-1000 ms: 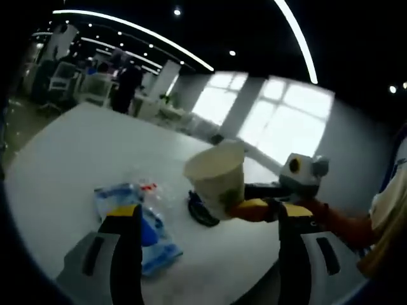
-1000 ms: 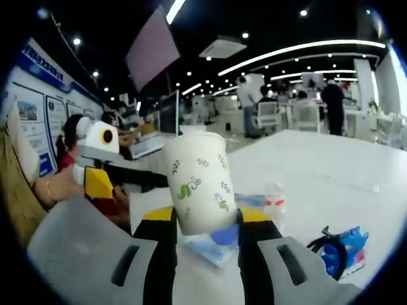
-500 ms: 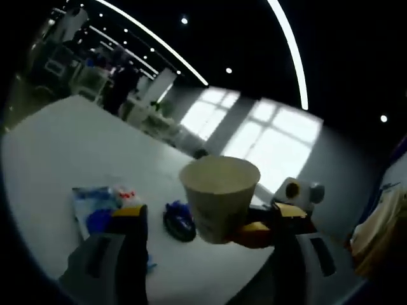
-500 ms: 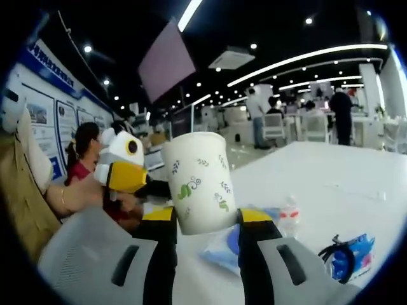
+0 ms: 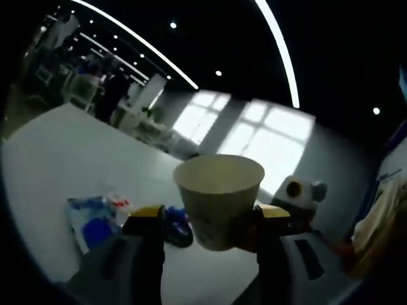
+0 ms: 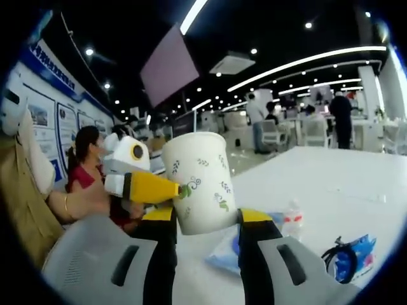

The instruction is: Arrange the tabletop items into an orderly group along one side of the table until the central work area is clear of visible clutter.

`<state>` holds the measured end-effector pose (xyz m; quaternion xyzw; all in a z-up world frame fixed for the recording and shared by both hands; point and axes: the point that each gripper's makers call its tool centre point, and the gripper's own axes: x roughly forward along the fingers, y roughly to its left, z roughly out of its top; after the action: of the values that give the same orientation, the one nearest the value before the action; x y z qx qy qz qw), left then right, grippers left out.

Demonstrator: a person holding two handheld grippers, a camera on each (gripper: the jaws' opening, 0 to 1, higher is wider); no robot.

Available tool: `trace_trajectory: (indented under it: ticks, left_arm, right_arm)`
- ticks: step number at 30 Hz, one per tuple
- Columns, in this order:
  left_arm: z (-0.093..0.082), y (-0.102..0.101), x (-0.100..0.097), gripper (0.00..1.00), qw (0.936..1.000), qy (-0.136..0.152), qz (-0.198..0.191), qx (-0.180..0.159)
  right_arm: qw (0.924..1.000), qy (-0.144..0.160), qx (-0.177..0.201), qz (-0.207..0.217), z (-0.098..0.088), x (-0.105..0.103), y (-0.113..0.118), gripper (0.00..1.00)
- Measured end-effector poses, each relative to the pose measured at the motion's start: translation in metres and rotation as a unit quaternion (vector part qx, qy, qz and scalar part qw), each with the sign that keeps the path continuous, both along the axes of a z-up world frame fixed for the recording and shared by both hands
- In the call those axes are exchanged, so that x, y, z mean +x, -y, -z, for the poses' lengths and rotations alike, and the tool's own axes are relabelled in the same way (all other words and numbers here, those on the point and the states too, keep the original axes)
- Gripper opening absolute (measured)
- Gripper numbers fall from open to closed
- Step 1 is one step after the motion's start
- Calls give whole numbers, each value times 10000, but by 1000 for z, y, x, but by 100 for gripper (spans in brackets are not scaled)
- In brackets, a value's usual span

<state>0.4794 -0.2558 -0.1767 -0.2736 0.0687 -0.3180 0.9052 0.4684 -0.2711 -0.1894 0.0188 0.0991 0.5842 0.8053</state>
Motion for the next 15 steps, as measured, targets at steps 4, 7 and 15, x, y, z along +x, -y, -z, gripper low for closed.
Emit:
trace_trajectory:
  ticks: [4, 7, 15]
  left_arm:
    - [-1, 1, 0, 46, 10000, 52, 41, -35]
    - [2, 2, -1, 43, 10000, 25, 72, 32]
    - [4, 2, -1, 40, 9998, 61, 51, 189]
  right_arm:
    - [10000, 38, -17, -4, 0, -1, -2, 36]
    - [10000, 15, -58, -16, 4, -2, -2, 37]
    - [9999, 4, -86, -67, 9, -3, -3, 37]
